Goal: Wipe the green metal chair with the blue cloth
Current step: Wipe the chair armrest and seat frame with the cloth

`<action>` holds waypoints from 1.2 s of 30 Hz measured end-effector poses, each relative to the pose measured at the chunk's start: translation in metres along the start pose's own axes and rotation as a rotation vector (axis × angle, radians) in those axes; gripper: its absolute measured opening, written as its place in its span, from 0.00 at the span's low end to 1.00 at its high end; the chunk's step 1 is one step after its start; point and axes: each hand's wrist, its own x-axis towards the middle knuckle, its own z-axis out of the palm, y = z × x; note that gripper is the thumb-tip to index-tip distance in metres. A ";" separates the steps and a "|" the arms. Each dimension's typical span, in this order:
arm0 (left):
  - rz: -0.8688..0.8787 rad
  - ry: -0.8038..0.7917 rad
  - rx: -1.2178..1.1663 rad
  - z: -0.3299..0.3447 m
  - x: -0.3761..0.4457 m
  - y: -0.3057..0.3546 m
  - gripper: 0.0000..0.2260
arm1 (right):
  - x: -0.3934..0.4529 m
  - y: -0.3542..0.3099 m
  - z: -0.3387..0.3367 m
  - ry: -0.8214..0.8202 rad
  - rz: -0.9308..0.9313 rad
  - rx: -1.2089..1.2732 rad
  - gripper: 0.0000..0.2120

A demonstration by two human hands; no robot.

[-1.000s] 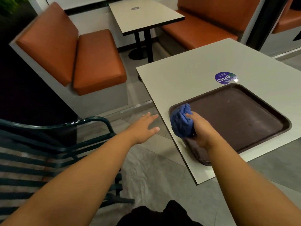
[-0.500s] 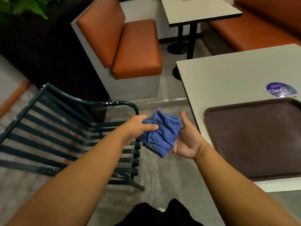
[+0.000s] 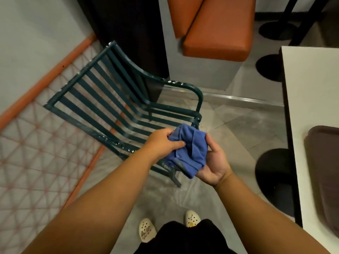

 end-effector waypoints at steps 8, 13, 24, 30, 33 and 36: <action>0.000 0.133 0.147 -0.014 0.013 -0.080 0.07 | 0.014 0.042 -0.062 0.206 0.089 0.066 0.33; 0.106 0.031 0.404 -0.004 0.033 -0.124 0.15 | 0.036 0.086 -0.101 0.447 0.049 0.018 0.28; 0.354 -0.036 0.982 0.030 0.082 -0.170 0.31 | 0.116 0.142 -0.166 0.807 -0.277 -0.282 0.32; 0.400 -0.098 1.278 0.048 0.099 -0.171 0.21 | 0.144 0.182 -0.162 0.895 -0.345 -0.625 0.22; 0.417 -0.096 1.328 0.051 0.105 -0.172 0.18 | 0.145 0.174 -0.173 0.880 -0.265 -0.410 0.21; 0.436 -0.072 1.330 0.050 0.112 -0.173 0.11 | 0.149 0.178 -0.167 0.898 -0.309 -0.548 0.20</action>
